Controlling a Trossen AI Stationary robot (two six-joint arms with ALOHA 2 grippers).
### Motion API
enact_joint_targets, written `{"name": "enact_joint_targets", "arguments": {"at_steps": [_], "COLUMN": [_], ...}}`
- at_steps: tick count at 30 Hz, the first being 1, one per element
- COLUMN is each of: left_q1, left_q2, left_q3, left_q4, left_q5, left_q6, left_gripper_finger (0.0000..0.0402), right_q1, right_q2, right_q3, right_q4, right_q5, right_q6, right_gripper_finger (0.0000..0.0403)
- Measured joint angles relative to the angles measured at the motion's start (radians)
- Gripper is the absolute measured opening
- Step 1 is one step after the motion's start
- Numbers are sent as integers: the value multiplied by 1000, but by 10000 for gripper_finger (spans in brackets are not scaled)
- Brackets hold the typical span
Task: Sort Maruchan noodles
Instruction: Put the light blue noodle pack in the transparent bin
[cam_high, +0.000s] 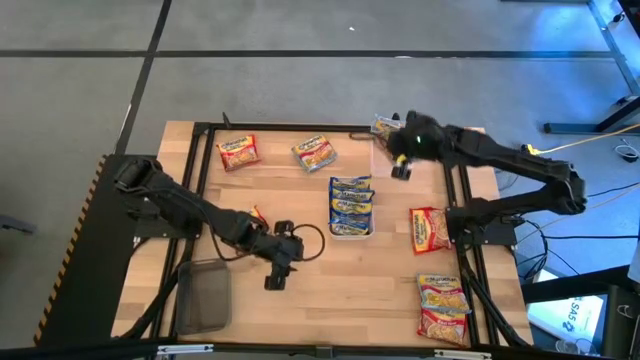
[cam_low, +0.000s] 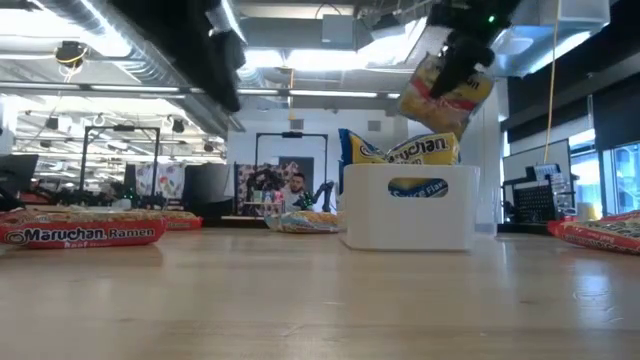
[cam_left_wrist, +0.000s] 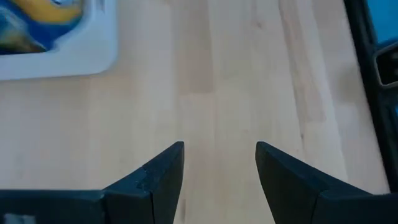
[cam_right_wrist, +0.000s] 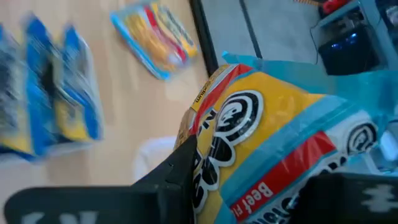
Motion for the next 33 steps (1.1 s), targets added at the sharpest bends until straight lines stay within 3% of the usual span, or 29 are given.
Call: {"name": "enact_joint_targets", "arguments": {"at_steps": [5,10,18,25,33], "left_q1": [2,6,23,27,17], "left_q2": [-20,-45,-67,-68,-68], "left_q3": [1,-19,-130,-199,-207], "left_q4": [-6,42,163,294,327], "left_q5": [-12,-54,-81,-76,-78], "left_q6": [6,26,-26,-52,-67], "left_gripper_finger": [194,194,194,194,194], "right_q1": [-137,-257,-356,-373,-371], "right_q2": [107,231,377,439,518], "right_q3": [67,82,81,81,81], "right_q4": [-53,-64,-53,-52,-53], "right_q5": [-41,-86,-148,-186,-214], "right_q6": [-267,-385,-405,-424,-424], "right_gripper_finger": [91,79,86,87,88]}}
